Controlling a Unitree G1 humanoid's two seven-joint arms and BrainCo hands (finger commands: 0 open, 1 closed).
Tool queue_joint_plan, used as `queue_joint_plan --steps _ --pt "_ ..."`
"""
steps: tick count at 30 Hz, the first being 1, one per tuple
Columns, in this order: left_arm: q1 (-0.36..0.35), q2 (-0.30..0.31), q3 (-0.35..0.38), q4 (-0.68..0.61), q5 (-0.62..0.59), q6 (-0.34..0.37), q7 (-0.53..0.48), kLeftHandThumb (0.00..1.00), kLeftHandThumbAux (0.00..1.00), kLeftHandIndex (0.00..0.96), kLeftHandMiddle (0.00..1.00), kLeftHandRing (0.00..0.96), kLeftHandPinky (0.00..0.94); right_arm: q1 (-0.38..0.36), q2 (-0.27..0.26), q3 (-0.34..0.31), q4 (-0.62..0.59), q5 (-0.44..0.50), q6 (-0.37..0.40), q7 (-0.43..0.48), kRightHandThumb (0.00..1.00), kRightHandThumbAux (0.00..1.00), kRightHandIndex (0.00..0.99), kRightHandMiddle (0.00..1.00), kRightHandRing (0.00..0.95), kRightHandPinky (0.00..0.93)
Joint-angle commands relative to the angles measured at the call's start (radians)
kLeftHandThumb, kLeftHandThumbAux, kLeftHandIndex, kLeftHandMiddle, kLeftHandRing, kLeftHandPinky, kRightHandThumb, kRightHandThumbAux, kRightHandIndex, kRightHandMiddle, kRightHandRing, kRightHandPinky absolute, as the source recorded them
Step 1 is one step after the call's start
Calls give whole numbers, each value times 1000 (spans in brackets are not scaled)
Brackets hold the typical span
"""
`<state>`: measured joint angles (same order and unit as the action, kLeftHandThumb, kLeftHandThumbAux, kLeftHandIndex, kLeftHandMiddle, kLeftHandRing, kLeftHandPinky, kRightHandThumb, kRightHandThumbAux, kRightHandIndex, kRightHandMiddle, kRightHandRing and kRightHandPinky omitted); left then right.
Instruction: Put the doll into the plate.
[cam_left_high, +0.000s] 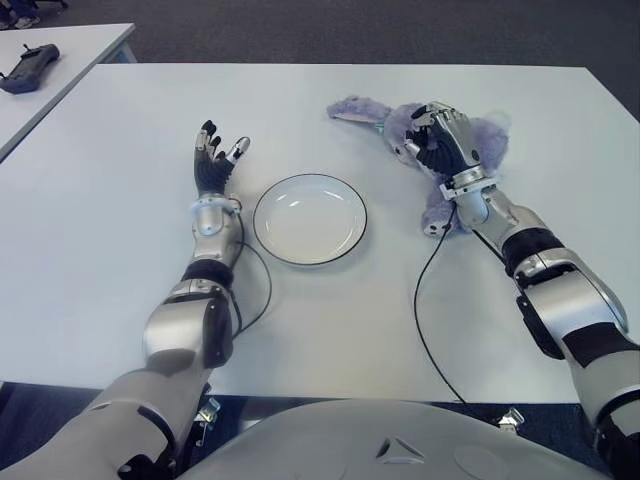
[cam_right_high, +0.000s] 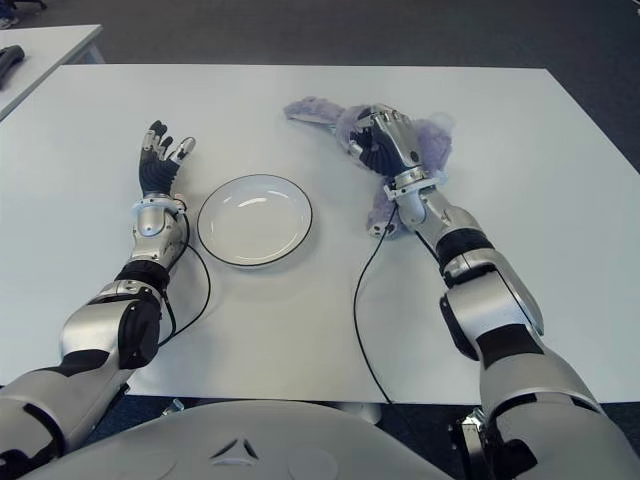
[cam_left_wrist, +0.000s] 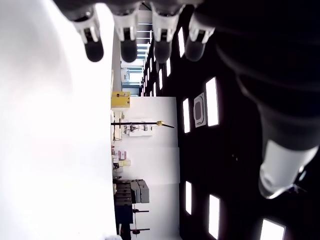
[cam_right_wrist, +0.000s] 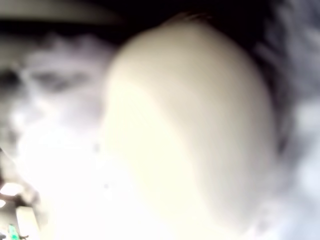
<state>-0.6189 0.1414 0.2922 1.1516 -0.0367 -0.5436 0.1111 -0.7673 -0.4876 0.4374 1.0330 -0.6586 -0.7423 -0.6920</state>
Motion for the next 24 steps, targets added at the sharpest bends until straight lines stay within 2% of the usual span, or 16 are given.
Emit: queue_joint_plan --steps 1,10,24 --pt "249 -83 -7 171 6 102 15 0 657 19 40 35 34 188 -63 -39 -225 52 -61 101 611 698 764 851 863 869" --pt "248 -88 -10 171 9 103 20 0 659 18 38 31 30 294 -102 -93 -348 127 -81 235 608 699 773 856 866 872" --pt "246 -93 -9 170 7 102 21 0 655 19 36 29 28 383 -105 -161 -476 151 -154 276 628 698 779 863 874 879"
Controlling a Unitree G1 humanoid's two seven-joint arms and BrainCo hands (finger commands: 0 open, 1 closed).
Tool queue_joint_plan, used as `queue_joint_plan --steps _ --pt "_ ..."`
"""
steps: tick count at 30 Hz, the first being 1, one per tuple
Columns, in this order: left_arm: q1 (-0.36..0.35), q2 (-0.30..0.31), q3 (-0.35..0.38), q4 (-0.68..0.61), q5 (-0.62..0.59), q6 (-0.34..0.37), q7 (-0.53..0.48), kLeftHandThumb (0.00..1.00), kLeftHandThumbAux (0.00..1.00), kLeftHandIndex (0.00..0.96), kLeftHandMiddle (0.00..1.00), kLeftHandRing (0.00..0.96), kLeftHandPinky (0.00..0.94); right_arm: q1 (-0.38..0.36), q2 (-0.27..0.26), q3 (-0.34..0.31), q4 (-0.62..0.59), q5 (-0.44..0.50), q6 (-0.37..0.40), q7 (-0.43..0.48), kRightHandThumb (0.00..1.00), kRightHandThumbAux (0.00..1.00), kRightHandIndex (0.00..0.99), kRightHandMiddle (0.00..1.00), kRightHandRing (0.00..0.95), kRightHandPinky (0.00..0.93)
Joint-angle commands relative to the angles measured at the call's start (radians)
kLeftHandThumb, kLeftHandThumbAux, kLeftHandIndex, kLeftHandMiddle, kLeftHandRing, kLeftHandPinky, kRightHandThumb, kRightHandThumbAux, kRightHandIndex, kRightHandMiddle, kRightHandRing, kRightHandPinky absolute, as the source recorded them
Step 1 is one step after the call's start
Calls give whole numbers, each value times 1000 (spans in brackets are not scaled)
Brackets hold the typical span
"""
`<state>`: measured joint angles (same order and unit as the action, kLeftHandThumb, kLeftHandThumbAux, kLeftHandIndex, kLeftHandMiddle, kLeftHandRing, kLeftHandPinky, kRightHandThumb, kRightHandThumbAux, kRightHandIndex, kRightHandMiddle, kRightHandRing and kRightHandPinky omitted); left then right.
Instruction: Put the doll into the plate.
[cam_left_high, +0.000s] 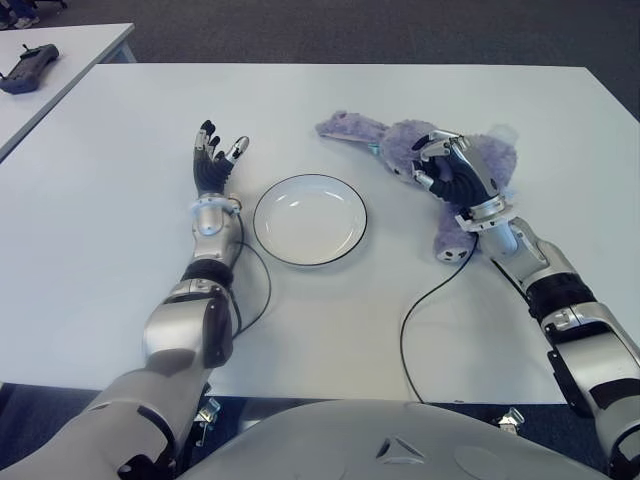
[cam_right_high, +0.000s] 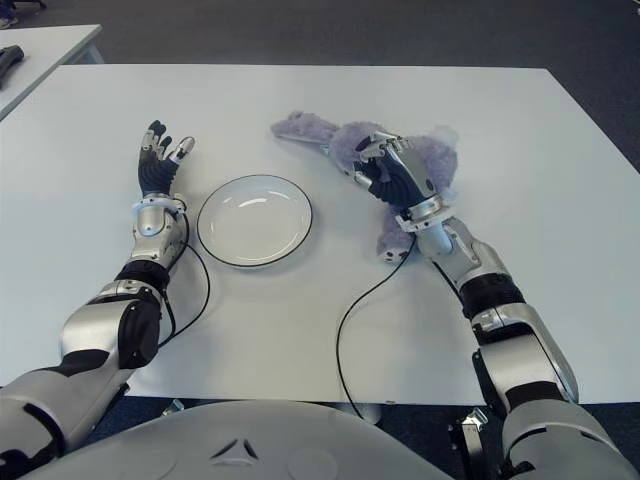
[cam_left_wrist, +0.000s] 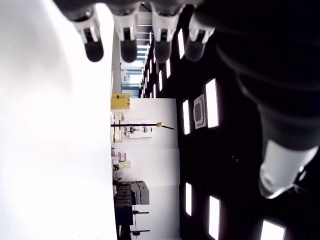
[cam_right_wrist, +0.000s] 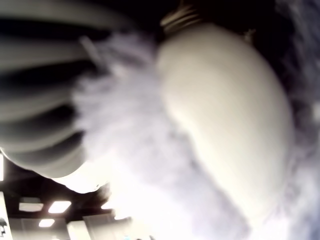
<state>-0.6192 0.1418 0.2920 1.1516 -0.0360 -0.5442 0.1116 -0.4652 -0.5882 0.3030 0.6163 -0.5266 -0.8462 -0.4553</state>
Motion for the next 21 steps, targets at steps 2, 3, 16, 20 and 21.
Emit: queue_joint_plan --steps 2,3,16,20,21 --pt "246 -93 -10 170 8 101 21 0 658 19 37 29 29 84 -3 -39 -73 23 -56 42 629 698 777 863 874 879" --pt "246 -93 -11 170 9 101 22 0 658 19 37 29 29 77 -2 -47 -78 31 -57 49 629 698 777 863 874 879" --pt "243 -95 -5 170 9 104 21 0 666 21 34 29 33 22 24 -101 -71 24 -69 64 598 708 765 860 869 871" --pt "242 -96 -6 170 10 104 22 0 665 22 34 30 32 16 32 -106 -64 14 -74 64 593 708 765 861 869 871" --pt "242 -95 -6 170 10 104 22 0 661 23 36 31 32 15 33 -106 -62 12 -75 62 591 709 765 861 869 871"
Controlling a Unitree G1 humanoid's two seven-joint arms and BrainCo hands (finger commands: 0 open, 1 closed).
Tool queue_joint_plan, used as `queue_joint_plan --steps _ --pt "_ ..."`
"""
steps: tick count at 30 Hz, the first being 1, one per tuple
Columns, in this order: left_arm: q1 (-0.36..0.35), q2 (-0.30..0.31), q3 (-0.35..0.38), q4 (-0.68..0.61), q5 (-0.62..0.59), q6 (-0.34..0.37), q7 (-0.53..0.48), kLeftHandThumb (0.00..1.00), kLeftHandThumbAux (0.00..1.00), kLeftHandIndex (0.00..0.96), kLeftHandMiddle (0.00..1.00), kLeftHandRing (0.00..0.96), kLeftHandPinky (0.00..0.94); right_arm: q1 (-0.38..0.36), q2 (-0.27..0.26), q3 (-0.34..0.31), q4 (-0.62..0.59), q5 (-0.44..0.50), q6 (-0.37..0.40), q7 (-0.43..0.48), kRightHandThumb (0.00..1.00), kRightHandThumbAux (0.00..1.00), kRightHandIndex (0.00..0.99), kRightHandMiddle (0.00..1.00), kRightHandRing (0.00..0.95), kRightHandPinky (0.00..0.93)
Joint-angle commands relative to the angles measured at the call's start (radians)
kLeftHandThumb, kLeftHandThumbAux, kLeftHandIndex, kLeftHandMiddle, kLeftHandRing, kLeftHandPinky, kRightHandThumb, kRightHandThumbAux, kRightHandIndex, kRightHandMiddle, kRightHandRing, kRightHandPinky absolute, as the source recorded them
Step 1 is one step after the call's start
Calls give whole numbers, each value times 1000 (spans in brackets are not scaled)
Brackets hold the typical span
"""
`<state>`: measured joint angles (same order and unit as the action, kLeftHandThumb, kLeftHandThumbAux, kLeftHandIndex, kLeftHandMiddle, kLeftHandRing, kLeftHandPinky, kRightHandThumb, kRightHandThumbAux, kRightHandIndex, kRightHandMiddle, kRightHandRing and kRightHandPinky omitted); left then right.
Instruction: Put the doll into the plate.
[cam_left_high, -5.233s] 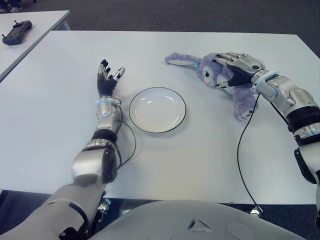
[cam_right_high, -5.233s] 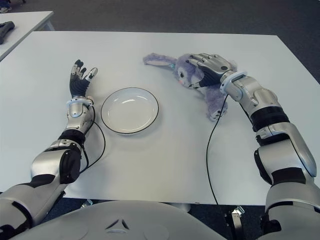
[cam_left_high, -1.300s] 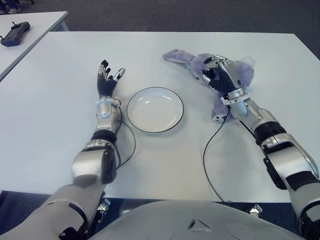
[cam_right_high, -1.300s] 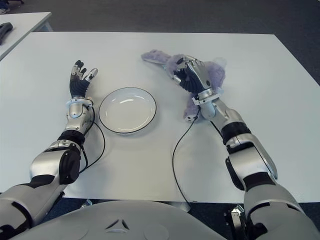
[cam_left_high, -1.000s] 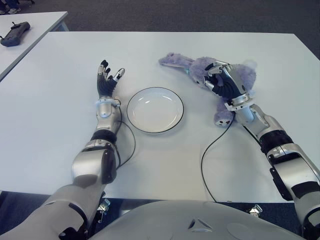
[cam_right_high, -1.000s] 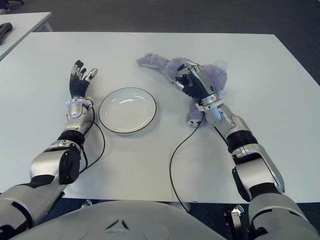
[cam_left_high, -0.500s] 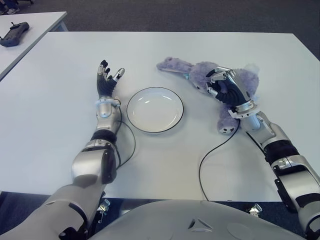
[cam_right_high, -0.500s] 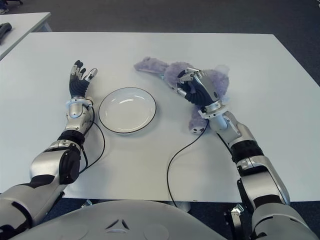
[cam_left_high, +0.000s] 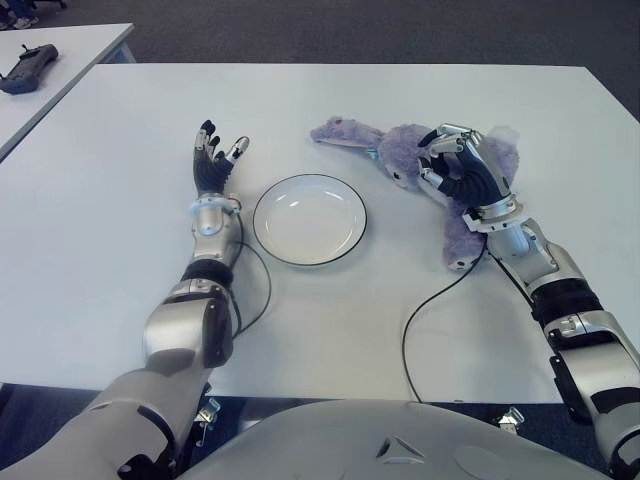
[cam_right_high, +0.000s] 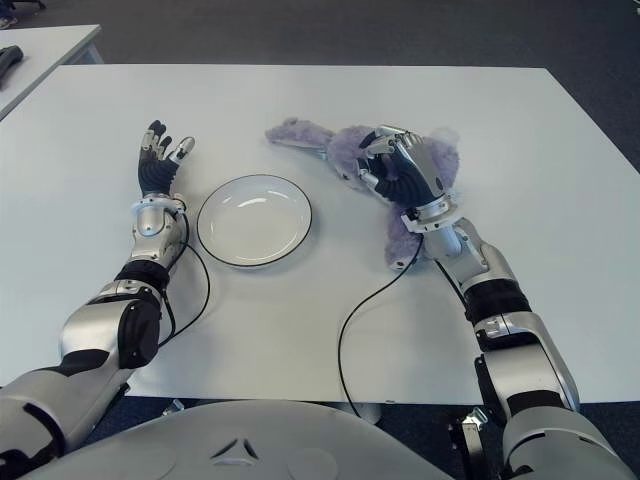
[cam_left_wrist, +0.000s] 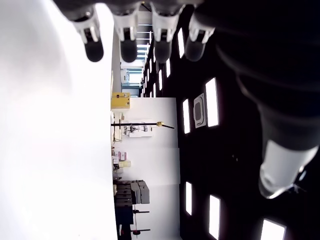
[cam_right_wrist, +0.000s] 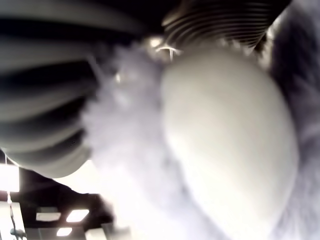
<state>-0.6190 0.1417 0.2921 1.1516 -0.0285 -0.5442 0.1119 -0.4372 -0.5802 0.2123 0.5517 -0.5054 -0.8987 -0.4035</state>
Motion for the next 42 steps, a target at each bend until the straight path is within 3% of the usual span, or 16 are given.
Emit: queue_joint_plan --steps 1,27,42 --pt "242 -95 -6 170 3 104 21 0 660 23 37 32 32 -14 26 -16 4 -12 -23 10 589 709 765 861 869 871" --pt "240 -96 -12 171 9 107 28 0 649 21 41 28 19 -24 49 -24 -2 -41 -37 -4 605 709 778 863 871 876" --pt "239 -95 -12 173 9 109 25 0 642 24 42 32 33 37 61 -30 -106 42 -70 80 619 710 775 865 868 868"
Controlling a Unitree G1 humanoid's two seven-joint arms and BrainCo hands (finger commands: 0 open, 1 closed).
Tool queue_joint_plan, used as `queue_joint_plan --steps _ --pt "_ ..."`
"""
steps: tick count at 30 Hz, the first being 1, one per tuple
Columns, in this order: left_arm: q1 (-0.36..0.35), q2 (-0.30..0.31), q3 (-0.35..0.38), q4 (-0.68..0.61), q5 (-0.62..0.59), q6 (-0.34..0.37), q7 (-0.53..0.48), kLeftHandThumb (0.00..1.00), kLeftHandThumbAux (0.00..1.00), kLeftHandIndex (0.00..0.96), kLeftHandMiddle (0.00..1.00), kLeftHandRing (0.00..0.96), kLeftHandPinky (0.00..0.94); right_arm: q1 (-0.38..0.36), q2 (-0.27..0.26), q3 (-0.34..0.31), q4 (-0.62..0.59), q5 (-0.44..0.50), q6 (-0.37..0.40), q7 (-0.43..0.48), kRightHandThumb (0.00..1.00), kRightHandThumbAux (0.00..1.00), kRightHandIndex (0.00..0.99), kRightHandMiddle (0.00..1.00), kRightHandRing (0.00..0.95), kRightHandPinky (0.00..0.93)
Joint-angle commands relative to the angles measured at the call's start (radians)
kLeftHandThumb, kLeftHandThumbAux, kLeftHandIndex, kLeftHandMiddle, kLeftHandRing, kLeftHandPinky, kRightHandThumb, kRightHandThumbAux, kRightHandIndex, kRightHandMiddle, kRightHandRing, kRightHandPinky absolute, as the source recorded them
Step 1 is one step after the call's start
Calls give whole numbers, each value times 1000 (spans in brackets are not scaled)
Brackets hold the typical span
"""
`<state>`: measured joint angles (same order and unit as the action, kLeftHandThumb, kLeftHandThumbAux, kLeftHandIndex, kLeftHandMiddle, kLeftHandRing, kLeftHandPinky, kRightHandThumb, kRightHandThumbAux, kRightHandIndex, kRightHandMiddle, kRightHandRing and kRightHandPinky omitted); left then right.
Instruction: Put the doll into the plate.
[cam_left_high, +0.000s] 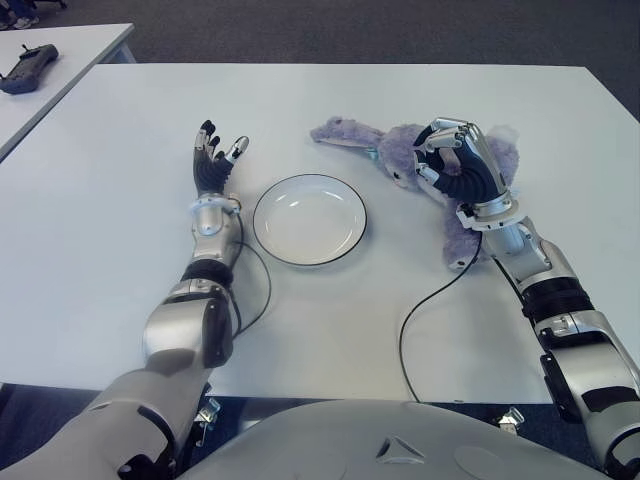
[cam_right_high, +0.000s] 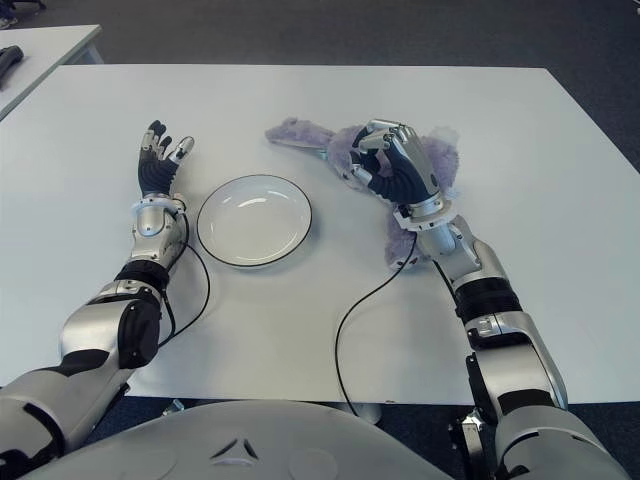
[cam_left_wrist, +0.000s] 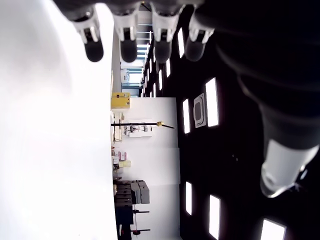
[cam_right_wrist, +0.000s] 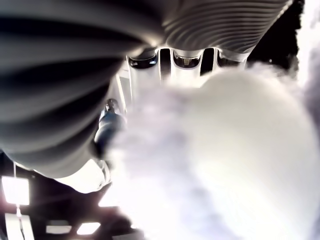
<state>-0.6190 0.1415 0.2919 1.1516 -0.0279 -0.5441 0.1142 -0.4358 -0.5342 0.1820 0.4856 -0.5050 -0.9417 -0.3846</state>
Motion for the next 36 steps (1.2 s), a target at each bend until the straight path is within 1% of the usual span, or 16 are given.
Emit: queue_joint_plan --steps 1,5,10,11,13,14,15,16,17,18,19,20,23,25,29,36 --pt "239 -95 -11 173 9 110 23 0 642 24 42 32 31 36 16 -1 -39 45 -29 66 617 711 776 866 868 871" --pt "239 -96 -12 173 9 106 24 0 634 26 42 32 20 43 21 -7 -49 51 -33 83 619 712 778 869 871 877" --pt "240 -96 -14 173 12 106 24 0 627 22 42 29 15 -9 39 -8 5 1 -15 65 605 716 773 873 875 869" --pt "240 -95 -14 174 12 107 23 0 626 21 41 28 16 -14 39 -9 7 -7 -9 65 680 713 520 810 816 788" --pt "239 -95 -14 173 12 108 23 0 626 20 41 28 16 -18 38 -10 7 -17 2 65 701 713 446 791 799 763" --pt "239 -95 -14 173 12 108 23 0 626 19 41 27 16 -19 37 -11 7 -22 7 65 693 714 432 709 715 685" --pt "239 -95 -14 173 11 108 22 0 627 19 41 27 16 -20 36 -12 7 -29 13 63 691 714 430 695 700 671" --pt "239 -95 -12 174 10 109 21 0 627 19 41 27 16 -16 30 -15 -5 -46 37 63 682 716 423 622 628 610" --pt "238 -95 -11 174 9 111 21 0 634 18 41 27 15 -13 26 -18 -14 -58 53 63 400 582 281 368 356 345" --pt "238 -96 -10 174 7 111 21 0 636 17 41 27 15 -9 20 -21 -25 -70 75 64 349 560 257 324 309 299" --pt "238 -96 -9 174 7 111 20 0 640 17 41 27 13 -6 17 -22 -32 -78 89 64 293 526 198 265 245 211" --pt "237 -95 -9 174 6 112 19 0 641 17 41 27 13 -3 12 -24 -43 -90 112 67 278 517 184 250 229 189" --pt "233 -94 -6 174 3 111 14 0 650 13 34 18 2 5 4 -27 -73 -126 174 69 253 497 116 190 175 149" --pt "228 -92 -4 173 1 109 13 0 651 13 32 16 3 6 1 -27 -85 -143 203 69 249 496 107 182 168 146" --pt "214 -85 4 169 -7 98 7 0 687 9 28 15 43 -9 -4 -22 -92 -173 259 67 238 490 61 131 118 114" --pt "216 -80 5 166 -6 71 -8 3 699 3 27 18 39 -45 0 -7 -64 -208 329 55 207 481 43 100 88 88"
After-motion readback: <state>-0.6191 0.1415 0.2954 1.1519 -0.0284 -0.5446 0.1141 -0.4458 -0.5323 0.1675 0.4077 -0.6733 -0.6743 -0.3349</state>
